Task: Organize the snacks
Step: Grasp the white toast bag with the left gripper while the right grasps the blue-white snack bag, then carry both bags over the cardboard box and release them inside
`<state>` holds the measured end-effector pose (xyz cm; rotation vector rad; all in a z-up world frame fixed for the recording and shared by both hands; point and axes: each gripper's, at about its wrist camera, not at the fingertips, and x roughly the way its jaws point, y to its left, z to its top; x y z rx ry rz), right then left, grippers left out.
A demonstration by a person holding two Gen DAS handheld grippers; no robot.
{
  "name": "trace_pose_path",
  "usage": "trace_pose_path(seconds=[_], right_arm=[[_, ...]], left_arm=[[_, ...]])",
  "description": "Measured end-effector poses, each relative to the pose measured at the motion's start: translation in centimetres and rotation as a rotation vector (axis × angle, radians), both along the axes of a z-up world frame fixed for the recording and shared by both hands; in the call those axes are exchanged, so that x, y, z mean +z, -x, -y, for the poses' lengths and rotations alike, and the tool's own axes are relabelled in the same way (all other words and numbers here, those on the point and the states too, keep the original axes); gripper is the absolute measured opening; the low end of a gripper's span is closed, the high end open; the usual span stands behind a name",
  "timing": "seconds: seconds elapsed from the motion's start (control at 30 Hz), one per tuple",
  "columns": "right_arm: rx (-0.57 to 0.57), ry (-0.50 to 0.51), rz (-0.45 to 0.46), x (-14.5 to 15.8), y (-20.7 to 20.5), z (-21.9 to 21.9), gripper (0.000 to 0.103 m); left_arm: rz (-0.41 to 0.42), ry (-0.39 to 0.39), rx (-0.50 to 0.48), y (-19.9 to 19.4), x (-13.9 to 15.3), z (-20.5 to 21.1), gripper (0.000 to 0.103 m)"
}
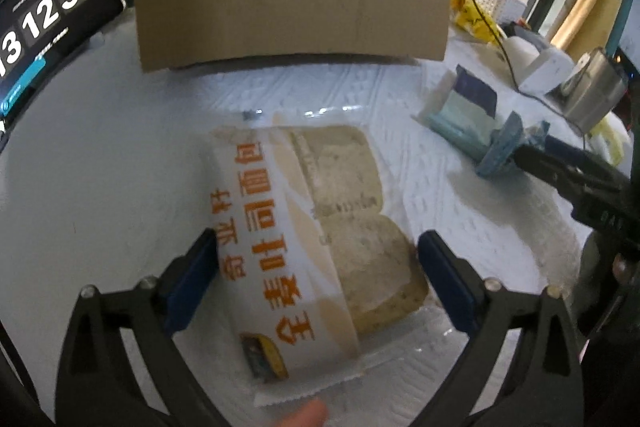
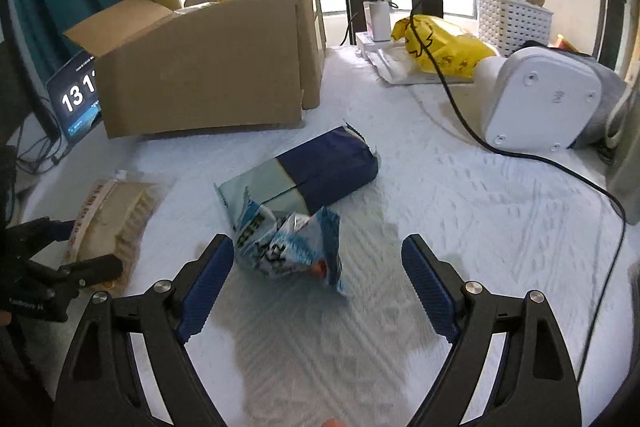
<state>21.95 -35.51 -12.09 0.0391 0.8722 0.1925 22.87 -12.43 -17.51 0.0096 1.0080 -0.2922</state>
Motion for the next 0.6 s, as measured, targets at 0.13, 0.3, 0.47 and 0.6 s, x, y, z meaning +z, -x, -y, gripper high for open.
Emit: trace_pose_path(seconds=[0.13,0.3,0.47,0.6], right_arm=[[0.03,-0.053,-0.032,-0.5,-0.9,0.0,0.071],[0.042,-0.061,-0.027,-0.3,-0.6,-0.5,0.051],[0.046,-0.08,-0.016,0.4,0.1,-0.7,0.049],[0.057,-0.067,0.021,2.3,0.5,-1.0,0.049]], left_arm=[[0.013,0.001,-0.016,-0.1,-0.1,-0.1,0.098],[0.023,0.034,-0.035,0.2,0.2,-0.4,0.083],[0.045,0.065,-0.047,1.1,1.0,-1.0,0.075],[0.098,0.074,-0.055,1.9,2.8,-1.7,0.074]])
